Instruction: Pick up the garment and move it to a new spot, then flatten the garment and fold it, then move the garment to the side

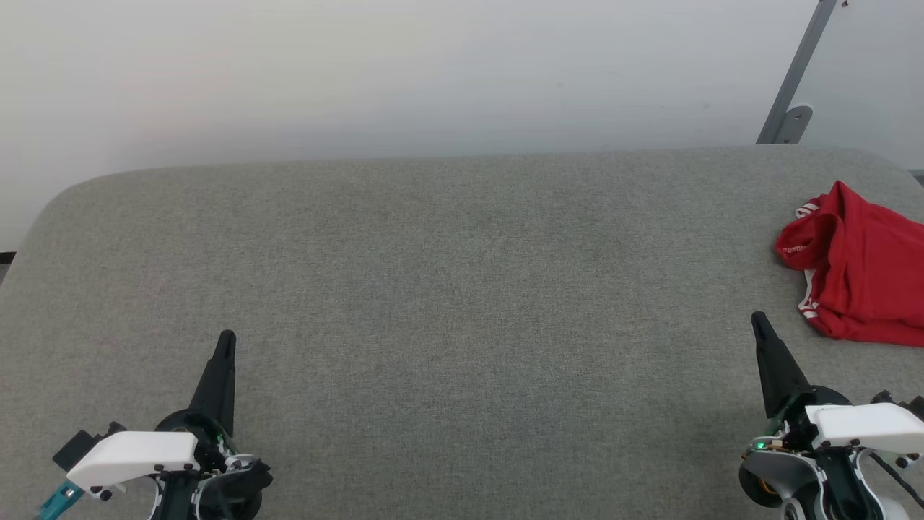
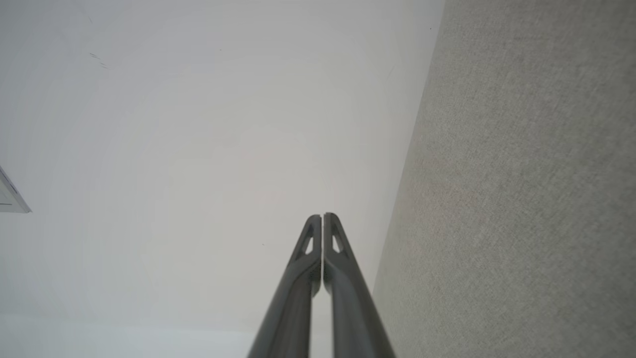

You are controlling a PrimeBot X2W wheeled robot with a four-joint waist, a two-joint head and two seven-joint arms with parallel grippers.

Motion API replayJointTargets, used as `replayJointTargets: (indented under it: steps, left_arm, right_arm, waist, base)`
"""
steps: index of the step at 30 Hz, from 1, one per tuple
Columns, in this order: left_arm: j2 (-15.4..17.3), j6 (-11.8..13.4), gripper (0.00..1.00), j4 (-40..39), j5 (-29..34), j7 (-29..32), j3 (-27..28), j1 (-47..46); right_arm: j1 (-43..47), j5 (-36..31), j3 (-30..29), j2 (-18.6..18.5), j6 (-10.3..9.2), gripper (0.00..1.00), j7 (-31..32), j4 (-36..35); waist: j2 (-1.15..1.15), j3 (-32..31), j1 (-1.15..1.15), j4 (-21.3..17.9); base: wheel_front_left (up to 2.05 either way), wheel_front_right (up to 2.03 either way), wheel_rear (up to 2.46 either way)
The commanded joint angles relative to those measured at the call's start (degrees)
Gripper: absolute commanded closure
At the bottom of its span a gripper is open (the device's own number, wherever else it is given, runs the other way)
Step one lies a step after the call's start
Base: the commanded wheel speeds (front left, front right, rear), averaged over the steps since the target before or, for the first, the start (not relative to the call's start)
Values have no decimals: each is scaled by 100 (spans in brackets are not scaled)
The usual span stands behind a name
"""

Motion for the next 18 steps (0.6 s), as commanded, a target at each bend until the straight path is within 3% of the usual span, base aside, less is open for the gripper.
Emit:
replayJointTargets:
  steps: [1, 18]
  left_arm:
    - [-13, -32, 100, 2, 8, 26, 19, -74]
    - [-19, -32, 100, 1, 20, 29, 30, -75]
  right_arm:
    - [-28, 13, -4, 10, 0, 100, 10, 2]
    - [-29, 12, -4, 9, 0, 100, 10, 3]
  waist:
    - [0, 0, 0, 0]
    - [0, 0, 0, 0]
  base:
    - [0, 0, 0]
    - [0, 0, 0]
